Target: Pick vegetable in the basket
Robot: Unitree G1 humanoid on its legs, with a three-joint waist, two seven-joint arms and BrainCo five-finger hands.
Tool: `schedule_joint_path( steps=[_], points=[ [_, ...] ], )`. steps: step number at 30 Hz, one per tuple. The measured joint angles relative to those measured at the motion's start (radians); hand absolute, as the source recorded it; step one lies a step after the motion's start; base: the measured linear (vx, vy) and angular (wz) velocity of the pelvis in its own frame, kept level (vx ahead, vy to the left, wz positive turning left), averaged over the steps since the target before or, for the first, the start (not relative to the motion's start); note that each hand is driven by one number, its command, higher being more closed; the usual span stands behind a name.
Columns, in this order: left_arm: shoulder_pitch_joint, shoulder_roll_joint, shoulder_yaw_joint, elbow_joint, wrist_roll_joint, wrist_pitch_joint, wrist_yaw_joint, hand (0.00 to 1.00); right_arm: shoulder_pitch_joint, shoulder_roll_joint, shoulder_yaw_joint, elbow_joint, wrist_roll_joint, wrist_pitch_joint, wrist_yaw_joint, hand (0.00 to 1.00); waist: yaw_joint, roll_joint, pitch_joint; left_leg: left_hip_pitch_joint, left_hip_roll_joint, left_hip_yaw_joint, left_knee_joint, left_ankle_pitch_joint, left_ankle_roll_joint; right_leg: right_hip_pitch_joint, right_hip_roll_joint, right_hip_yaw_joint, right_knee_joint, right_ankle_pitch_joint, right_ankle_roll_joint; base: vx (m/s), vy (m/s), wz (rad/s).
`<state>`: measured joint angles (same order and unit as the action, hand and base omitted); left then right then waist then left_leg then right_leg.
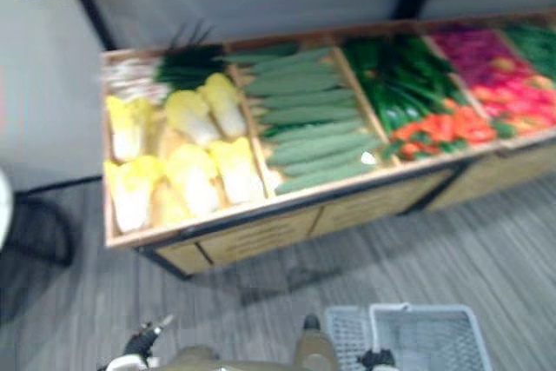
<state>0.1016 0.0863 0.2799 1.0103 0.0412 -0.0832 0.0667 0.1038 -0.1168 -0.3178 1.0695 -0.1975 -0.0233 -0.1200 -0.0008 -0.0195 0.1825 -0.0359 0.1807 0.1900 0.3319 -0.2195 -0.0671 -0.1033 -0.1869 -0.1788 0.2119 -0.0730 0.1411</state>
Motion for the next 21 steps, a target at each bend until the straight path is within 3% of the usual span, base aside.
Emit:
schedule_joint_path(
  steps=[1,2,3,7,8,11,12,14,18,20,21],
  points=[
    [0.004,-0.009,-0.004,-0.015,0.0,0.0,0.0,0.0,-0.003,-0.022,0.002,0.001,0.001,0.0,0.0,1.0,0.007,0.027,0.0,0.016,0.053,0.216,-0.003,0.04,-0.04,0.059,0.019,-0.062,-0.035,0.001,-0.018,0.15,-0.374,1.38],
    [0.008,-0.009,-0.011,-0.014,0.0,0.001,-0.001,0.0,-0.003,-0.027,0.002,0.001,0.001,-0.001,-0.001,1.0,0.007,0.028,0.001,0.025,0.055,0.262,-0.009,0.05,-0.049,0.081,0.021,-0.084,-0.045,-0.002,-0.025,0.13,-0.354,1.25],
    [0.013,-0.009,-0.038,-0.014,0.0,0.001,-0.001,0.0,-0.003,-0.036,0.0,0.001,0.001,-0.002,-0.002,1.0,0.007,0.029,0.002,0.034,0.028,0.273,-0.036,0.06,-0.052,0.114,0.015,-0.131,-0.048,-0.01,-0.038,0.06,-0.156,0.75],
    [0.017,-0.011,-0.058,-0.015,0.0,0.001,-0.001,0.0,0.0,-0.034,-0.024,-0.001,0.002,-0.003,-0.001,1.0,0.003,0.032,0.0,0.086,-0.023,0.259,-0.208,0.128,-0.006,0.141,0.017,-0.21,-0.035,-0.042,-0.046,-0.01,-0.107,0.71],
    [0.019,-0.01,-0.056,-0.014,0.0,0.002,0.0,0.0,0.005,-0.028,-0.031,-0.003,0.002,-0.004,-0.001,1.0,0.003,0.032,-0.002,0.109,-0.044,0.246,-0.283,0.171,-0.005,0.141,0.012,-0.226,-0.033,-0.045,-0.05,-0.05,-0.036,0.51],
    [0.016,0.002,-0.038,-0.012,-0.04,0.008,0.006,0.0,0.03,0.027,-0.061,-0.039,0.007,-0.004,-0.001,1.0,-0.004,0.009,0.001,0.152,-0.075,0.205,-0.42,0.24,-0.008,0.105,-0.012,-0.238,0.066,-0.106,-0.046,-0.1,-0.043,0.39],
    [0.008,0.016,-0.028,-0.012,-0.067,0.009,0.014,0.0,0.036,0.048,-0.066,-0.043,0.013,-0.003,-0.001,1.0,-0.011,-0.011,0.006,0.142,-0.078,0.189,-0.433,0.241,-0.01,0.074,-0.028,-0.203,0.145,-0.134,-0.04,-0.13,-0.101,0.38],
    [-0.017,0.041,-0.001,-0.012,-0.098,0.018,0.029,0.0,0.048,0.068,-0.066,-0.041,0.022,0.002,-0.001,1.0,-0.027,-0.016,0.018,0.146,-0.063,0.169,-0.434,0.25,-0.023,0.054,0.002,-0.054,0.209,-0.13,-0.031,-0.08,-0.108,0.45],
    [-0.093,0.082,0.187,-0.024,-0.297,0.001,0.119,0.0,0.071,0.079,-0.066,-0.039,0.045,0.004,-0.003,1.0,-0.024,-0.026,0.008,0.144,-0.045,0.184,-0.433,0.273,-0.047,0.081,0.035,-0.011,0.113,-0.141,-0.047,0.0,-0.075,-0.1],
    [-0.135,0.09,0.307,-0.062,-0.455,-0.035,0.191,0.0,0.08,0.061,-0.067,-0.037,0.044,0.007,-0.01,1.0,-0.025,-0.003,0.0,0.145,-0.021,0.217,-0.433,0.279,-0.047,0.104,0.072,0.009,0.022,-0.106,-0.056,-0.03,-0.023,-0.5],
    [-0.15,0.107,0.373,-0.102,-0.569,-0.076,0.241,0.0,0.089,0.052,-0.067,-0.032,0.041,0.016,-0.022,1.0,-0.022,0.005,-0.009,0.158,-0.006,0.251,-0.433,0.278,-0.048,0.114,0.095,0.038,-0.025,-0.077,-0.061,-0.01,0.002,-0.66]
  ],
)
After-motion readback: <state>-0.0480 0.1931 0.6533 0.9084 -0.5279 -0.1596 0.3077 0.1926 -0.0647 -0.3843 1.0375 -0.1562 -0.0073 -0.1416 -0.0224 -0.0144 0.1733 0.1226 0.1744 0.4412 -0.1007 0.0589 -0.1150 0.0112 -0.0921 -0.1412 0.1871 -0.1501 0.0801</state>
